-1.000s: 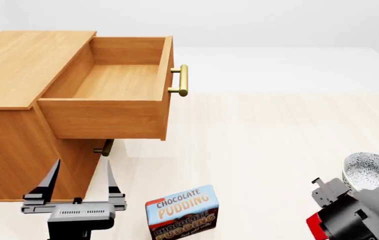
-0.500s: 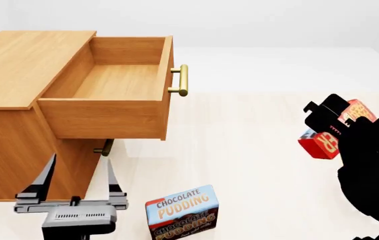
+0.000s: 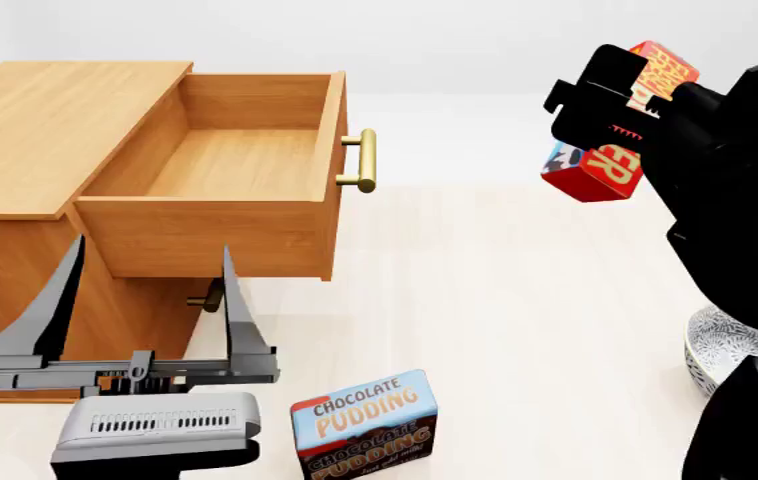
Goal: Put the butter at the back in the top drawer of the cabinet and close it.
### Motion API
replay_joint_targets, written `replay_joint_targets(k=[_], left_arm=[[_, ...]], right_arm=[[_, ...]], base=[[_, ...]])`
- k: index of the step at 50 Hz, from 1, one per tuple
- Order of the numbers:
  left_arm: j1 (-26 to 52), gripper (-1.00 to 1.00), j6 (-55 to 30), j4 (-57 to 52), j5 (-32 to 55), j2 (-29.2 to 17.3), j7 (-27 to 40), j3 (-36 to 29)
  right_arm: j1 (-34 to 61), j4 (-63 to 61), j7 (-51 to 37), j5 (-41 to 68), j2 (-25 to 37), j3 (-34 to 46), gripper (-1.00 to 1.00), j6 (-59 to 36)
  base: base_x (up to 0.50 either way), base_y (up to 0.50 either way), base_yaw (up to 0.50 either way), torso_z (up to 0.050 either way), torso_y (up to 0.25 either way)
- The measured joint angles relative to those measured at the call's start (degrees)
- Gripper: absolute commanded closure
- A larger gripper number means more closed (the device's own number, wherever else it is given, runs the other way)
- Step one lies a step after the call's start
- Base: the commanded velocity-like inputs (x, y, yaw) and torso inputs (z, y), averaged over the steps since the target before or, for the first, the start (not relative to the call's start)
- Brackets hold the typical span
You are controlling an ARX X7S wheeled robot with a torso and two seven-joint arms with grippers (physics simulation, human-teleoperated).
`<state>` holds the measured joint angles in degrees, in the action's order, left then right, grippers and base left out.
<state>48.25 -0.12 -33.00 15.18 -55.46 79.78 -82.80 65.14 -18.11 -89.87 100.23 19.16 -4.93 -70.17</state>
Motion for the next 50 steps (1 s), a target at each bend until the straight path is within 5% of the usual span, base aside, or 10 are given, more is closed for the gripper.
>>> replay_joint_targets(k=[22, 50], left_arm=[[8.8, -1.0, -24.3, -13.1, 1.2, 10.2, -2.1, 0.7], [12.0, -1.0, -34.8, -15.0, 2.1, 22.4, -5.0, 0.4]], right_arm=[[13.2, 5.7, 1.1, 9.7, 2.4, 15.7, 1.0, 9.1], [16.7, 5.7, 2.3, 13.0, -1.1, 21.6, 1.0, 15.8]], base=[[0.0, 0.0, 0.0, 0.0, 0.001], [0.0, 0.0, 0.0, 0.0, 0.001]])
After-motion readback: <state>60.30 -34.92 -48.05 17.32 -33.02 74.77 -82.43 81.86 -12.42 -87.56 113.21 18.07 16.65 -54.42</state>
